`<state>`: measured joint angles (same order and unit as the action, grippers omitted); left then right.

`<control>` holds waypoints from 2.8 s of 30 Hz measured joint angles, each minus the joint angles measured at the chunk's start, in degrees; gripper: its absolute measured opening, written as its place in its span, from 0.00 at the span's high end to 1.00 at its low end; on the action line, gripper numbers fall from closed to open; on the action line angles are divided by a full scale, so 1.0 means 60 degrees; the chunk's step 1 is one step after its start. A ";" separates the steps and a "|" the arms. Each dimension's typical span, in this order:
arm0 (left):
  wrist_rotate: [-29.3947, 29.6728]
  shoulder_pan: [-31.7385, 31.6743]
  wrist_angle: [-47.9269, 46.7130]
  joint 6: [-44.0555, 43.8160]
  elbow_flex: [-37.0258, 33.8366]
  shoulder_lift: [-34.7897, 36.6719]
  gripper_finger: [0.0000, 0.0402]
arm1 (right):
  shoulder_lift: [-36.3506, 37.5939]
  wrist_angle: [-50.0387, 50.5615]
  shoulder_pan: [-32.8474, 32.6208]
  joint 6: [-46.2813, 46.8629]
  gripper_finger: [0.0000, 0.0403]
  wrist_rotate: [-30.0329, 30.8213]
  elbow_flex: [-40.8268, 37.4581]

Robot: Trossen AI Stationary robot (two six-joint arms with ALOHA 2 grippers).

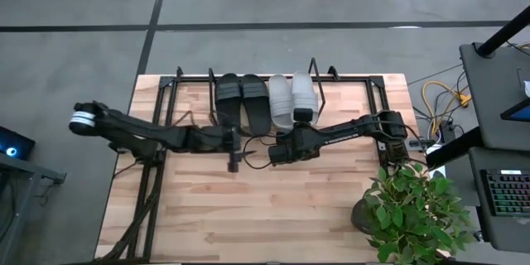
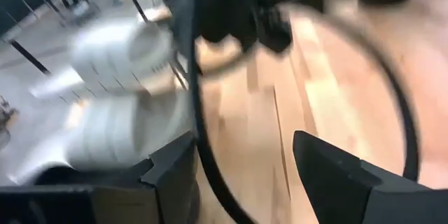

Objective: Pick and place slides into the shelf
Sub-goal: Adjust the right gray slide from the shelf

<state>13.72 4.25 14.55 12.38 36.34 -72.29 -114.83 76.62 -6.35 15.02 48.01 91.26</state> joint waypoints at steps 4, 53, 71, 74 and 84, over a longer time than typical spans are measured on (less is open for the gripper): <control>0.0000 0.0000 0.0035 -0.0004 0.0014 -0.1236 0.46 | 0.0007 0.0088 0.0000 0.0076 0.96 0.0007 0.0004; -0.2194 0.1803 -0.1764 -0.2007 0.0870 0.5503 0.46 | 0.0648 -0.1147 0.0470 -0.0934 0.96 -0.0077 -0.2660; -0.2188 0.1800 -0.1753 -0.1993 0.0884 0.5454 0.46 | 0.0655 -0.2041 0.0594 -0.1645 0.88 -0.0353 -0.2289; -0.2187 0.1800 -0.1757 -0.1995 0.0884 0.5457 0.46 | 0.0705 -0.2031 0.0597 -0.1799 0.84 -0.0355 -0.2261; -0.2187 0.1792 -0.1752 -0.2004 0.0884 0.5414 0.46 | 0.1019 -0.2030 0.0590 -0.1798 0.65 -0.0322 -0.2171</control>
<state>0.60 15.00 4.04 0.36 41.65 -39.81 -108.71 64.44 -2.81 4.23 46.08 78.24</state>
